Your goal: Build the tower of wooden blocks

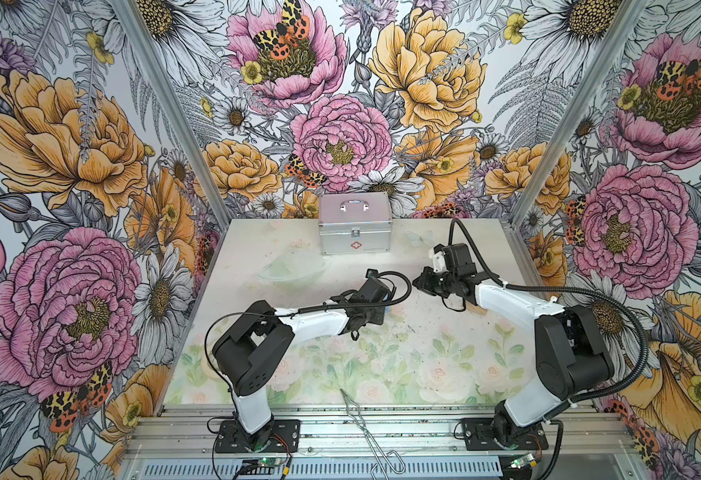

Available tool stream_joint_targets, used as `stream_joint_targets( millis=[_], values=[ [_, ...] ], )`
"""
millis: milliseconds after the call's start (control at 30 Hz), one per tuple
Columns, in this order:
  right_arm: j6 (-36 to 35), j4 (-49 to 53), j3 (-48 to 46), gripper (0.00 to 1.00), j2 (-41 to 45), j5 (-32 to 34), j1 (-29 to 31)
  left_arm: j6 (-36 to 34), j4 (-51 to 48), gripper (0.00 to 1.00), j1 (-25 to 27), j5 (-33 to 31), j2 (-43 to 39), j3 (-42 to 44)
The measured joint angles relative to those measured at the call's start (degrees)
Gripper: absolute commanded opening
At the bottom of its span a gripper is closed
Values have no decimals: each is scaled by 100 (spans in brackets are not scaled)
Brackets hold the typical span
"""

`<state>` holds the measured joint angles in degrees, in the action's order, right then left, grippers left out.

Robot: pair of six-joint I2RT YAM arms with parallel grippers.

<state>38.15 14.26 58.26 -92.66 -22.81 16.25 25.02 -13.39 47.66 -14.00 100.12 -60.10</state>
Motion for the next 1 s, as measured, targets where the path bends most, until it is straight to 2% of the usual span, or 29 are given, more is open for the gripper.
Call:
stream_joint_targets(
  millis=[300,433,600,800,1000],
  values=[
    [39,0,0,0,0,-109,15,-142,-184,0,68,-282,-1292,87],
    [42,0,0,0,-4,-146,107,-133,-273,0,-72,-295,-1764,120],
    [42,-4,0,0,-90,-203,295,-2,-354,0,-612,-219,-2127,468],
    [103,2,0,0,-306,-254,437,380,-713,0,-1639,125,-2496,1003],
    [127,-2,0,0,-380,-254,485,527,-1416,12,-2170,144,-2726,1060]
  ],
)
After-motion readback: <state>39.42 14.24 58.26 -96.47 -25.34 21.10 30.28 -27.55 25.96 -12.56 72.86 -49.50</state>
